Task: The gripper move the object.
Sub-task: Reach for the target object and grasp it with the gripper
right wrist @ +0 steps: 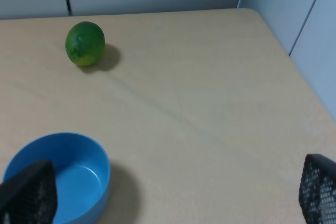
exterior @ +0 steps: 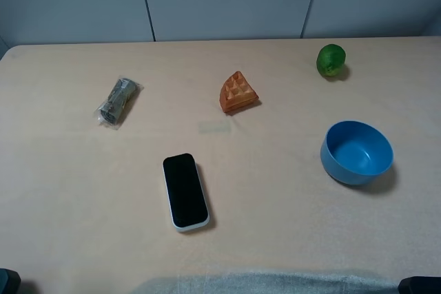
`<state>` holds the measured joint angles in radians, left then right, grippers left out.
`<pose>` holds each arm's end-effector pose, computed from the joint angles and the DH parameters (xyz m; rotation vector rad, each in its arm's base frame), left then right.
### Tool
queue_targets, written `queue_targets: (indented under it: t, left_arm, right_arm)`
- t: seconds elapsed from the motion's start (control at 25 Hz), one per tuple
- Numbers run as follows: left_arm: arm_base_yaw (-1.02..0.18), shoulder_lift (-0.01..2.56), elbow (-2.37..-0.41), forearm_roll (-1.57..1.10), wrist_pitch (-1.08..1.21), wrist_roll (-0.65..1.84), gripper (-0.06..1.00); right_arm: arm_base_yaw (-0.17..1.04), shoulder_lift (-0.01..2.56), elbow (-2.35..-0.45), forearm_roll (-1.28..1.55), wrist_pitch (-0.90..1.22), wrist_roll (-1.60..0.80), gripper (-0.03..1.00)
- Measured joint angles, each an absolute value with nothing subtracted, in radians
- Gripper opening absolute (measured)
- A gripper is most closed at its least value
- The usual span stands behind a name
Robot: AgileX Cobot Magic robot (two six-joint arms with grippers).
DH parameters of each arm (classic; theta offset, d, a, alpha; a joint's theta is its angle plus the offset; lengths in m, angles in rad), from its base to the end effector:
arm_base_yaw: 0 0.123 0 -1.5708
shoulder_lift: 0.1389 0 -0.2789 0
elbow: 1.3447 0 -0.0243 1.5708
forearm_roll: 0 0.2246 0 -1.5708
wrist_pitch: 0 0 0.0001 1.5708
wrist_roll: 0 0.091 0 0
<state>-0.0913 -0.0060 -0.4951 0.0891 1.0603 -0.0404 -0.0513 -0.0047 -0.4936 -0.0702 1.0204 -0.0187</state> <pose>-0.0215 0.0091 0.2636 0.0478 2.0391 0.0241 -0.0205 -0.0044 0.2664 0.0342 2.0058 -0.1283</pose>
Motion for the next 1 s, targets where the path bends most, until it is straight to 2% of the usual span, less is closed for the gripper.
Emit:
queue_targets:
  t: [1.0]
  left_arm:
    - [-0.091, -0.006, -0.495, 0.089, 1.060, -0.040, 0.83]
  right_arm:
    - [-0.051, 0.013, -0.498, -0.069, 1.021, -0.019, 0.70]
